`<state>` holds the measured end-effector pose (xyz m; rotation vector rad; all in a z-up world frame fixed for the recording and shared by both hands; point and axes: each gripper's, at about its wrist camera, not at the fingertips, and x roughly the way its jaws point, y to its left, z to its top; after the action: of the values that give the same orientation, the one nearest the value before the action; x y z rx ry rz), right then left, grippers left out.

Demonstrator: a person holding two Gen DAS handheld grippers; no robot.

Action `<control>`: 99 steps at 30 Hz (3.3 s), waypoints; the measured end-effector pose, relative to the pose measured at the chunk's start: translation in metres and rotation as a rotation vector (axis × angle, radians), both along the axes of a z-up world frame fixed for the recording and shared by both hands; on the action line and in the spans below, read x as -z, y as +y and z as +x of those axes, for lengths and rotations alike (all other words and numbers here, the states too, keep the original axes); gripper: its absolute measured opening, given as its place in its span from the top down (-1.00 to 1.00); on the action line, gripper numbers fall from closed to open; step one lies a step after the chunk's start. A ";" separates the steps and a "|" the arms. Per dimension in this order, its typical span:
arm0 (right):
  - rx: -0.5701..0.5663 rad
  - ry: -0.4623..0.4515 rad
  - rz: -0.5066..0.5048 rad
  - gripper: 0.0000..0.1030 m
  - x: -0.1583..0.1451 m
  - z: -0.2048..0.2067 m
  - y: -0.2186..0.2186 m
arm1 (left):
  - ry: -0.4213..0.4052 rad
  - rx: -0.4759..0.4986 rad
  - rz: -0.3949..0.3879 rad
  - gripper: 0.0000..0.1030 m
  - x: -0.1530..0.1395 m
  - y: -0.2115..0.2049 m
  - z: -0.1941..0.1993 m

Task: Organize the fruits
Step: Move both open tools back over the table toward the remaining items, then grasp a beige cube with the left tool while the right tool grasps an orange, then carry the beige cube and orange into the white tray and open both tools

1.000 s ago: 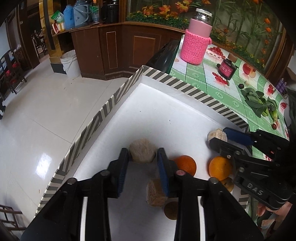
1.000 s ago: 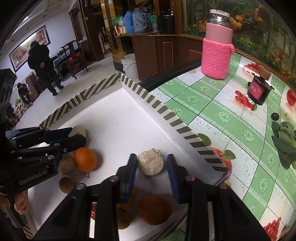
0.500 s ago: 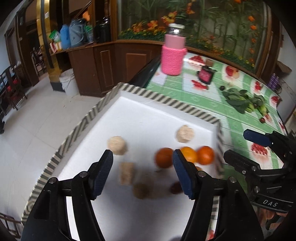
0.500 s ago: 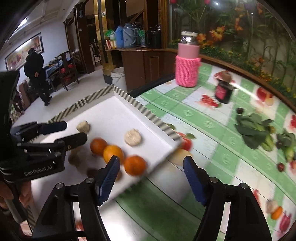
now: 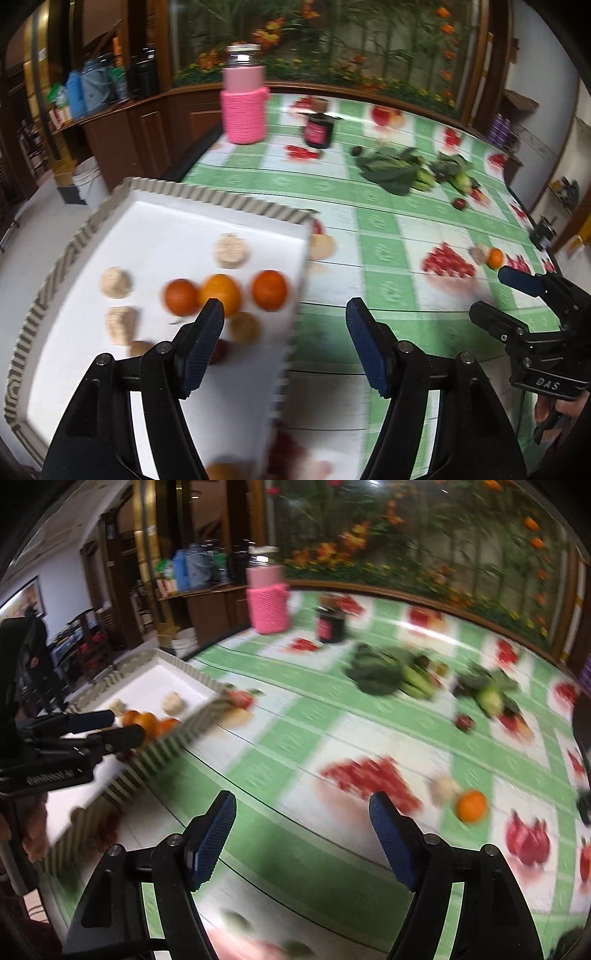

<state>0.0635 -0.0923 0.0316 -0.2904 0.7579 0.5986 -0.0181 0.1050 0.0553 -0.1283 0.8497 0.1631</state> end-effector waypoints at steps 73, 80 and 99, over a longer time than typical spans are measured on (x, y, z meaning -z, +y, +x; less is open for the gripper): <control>0.087 0.087 0.111 0.39 -0.008 0.037 -0.075 | 0.055 0.272 0.047 0.52 0.008 -0.116 0.062; 0.013 0.074 0.117 0.39 -0.014 0.013 -0.030 | 0.012 0.206 0.066 0.52 -0.003 -0.082 0.034; -0.190 0.108 0.072 0.38 -0.003 -0.021 0.093 | 0.026 -0.035 0.049 0.52 -0.003 0.061 -0.026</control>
<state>0.0426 0.0011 0.0342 -0.2670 0.8156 0.8251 -0.0437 0.1659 0.0579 -0.0957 0.8691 0.2182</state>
